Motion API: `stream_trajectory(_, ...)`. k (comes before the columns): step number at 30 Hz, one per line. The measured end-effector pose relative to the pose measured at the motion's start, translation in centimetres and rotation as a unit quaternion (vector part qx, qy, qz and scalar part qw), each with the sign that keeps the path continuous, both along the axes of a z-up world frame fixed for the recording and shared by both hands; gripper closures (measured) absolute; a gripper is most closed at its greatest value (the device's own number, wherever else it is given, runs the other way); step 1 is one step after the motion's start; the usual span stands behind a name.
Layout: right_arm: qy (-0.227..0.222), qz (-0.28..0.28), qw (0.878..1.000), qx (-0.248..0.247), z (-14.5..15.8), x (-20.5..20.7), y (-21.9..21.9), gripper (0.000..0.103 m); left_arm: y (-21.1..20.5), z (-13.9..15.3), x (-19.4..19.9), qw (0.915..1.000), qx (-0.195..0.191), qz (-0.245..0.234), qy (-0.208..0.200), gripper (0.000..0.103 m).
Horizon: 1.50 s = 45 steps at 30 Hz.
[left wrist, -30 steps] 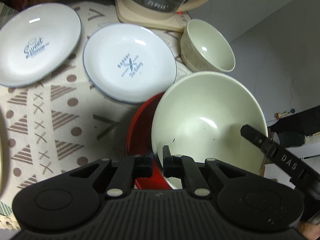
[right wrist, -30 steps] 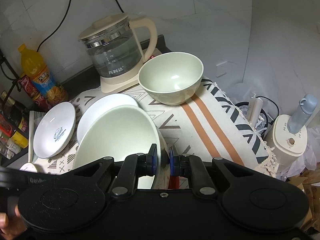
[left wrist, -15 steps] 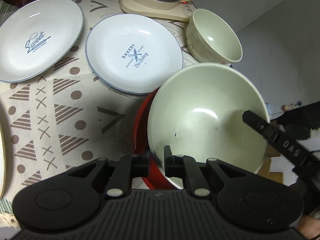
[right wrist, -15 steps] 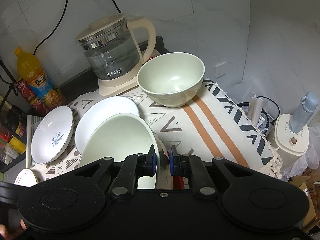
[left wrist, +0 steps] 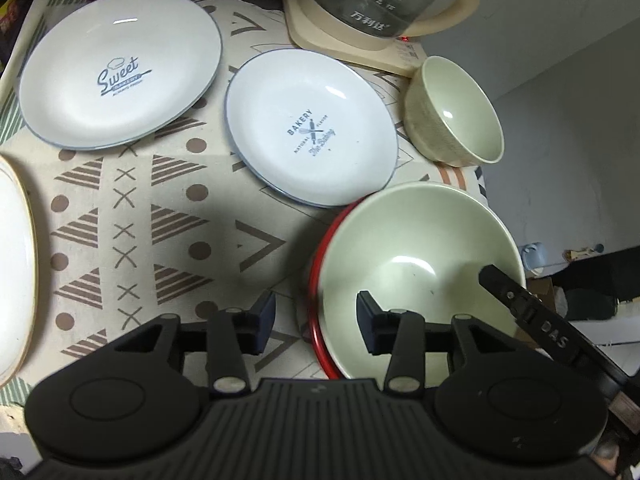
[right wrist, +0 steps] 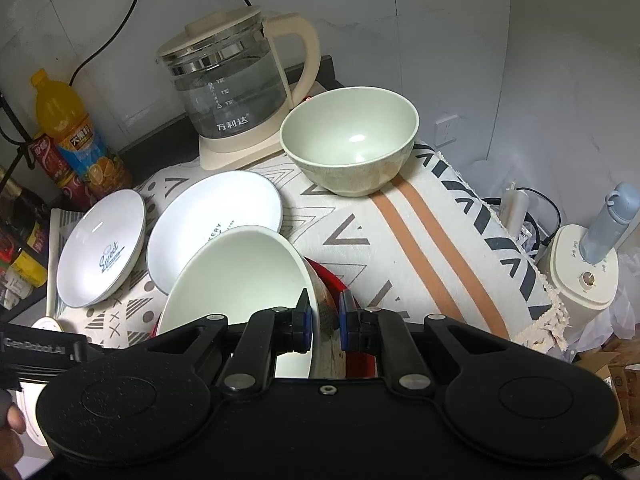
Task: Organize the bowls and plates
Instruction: 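Lower the large green bowl into the red bowl and open both tools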
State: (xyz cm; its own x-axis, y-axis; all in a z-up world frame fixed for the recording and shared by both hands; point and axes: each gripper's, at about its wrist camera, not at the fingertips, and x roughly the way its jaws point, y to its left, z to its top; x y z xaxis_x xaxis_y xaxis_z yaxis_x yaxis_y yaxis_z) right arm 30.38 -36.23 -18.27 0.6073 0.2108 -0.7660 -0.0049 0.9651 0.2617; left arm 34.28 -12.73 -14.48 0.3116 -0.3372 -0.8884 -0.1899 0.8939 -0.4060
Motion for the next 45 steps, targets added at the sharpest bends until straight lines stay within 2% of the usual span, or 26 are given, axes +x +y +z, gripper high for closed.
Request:
stream_trajectory(9, 0.009, 0.012, 1.0, -0.027, -0.3, -0.1, 0.4, 0.09, -1.4, -2.5, 0.0, 0.9996, 0.02, -0.016, 0.008, 0.062)
stream_trajectory(15, 0.002, 0.014, 0.999, -0.039, 0.2, 0.1, 0.0, 0.09, -1.5, -2.9, 0.0, 0.9991, 0.03, -0.028, 0.004, 0.065)
stream_trajectory(18, 0.001, 0.014, 0.999, -0.05, 0.2, 0.1, -0.1, 0.089, -1.5, -2.9, 0.2, 0.999, 0.031, -0.032, 0.003, 0.069)
stream_trajectory(26, 0.022, 0.016, 0.998, -0.06, -0.4, 0.2, -0.6, 0.086, -1.4, -2.5, 0.2, 0.9991, 0.031, -0.028, 0.004, 0.069)
stream_trajectory(29, 0.029, 0.014, 0.998, -0.058, -0.5, 0.2, -1.1, 0.081, -1.3, -1.9, 0.3, 0.9993, 0.028, -0.026, 0.0, 0.069)
stream_trajectory(34, 0.043, 0.014, 0.998, -0.052, -0.8, 0.4, -1.9, 0.081, -1.3, -0.7, 0.4, 0.9988, 0.036, -0.032, -0.005, 0.068)
stream_trajectory(36, 0.05, 0.01, 0.998, -0.048, -0.9, 0.5, -2.4, 0.08, -1.3, -0.3, 0.5, 0.9989, 0.031, -0.034, -0.003, 0.065)
stream_trajectory(40, 0.058, 0.005, 0.998, -0.027, -1.0, 0.5, -3.1, 0.073, -1.5, 0.2, 0.5, 0.9988, 0.03, -0.04, -0.004, 0.06)
stream_trajectory(42, 0.061, 0.005, 0.998, -0.013, -1.0, 0.4, -3.4, 0.068, -1.7, 0.5, 0.5, 0.9987, 0.033, -0.04, -0.005, 0.051)
stream_trajectory(45, 0.061, -0.008, 0.998, 0.017, -0.5, 0.2, -4.3, 0.056, -1.8, 1.0, 0.6, 0.9985, 0.036, -0.041, -0.012, 0.048)
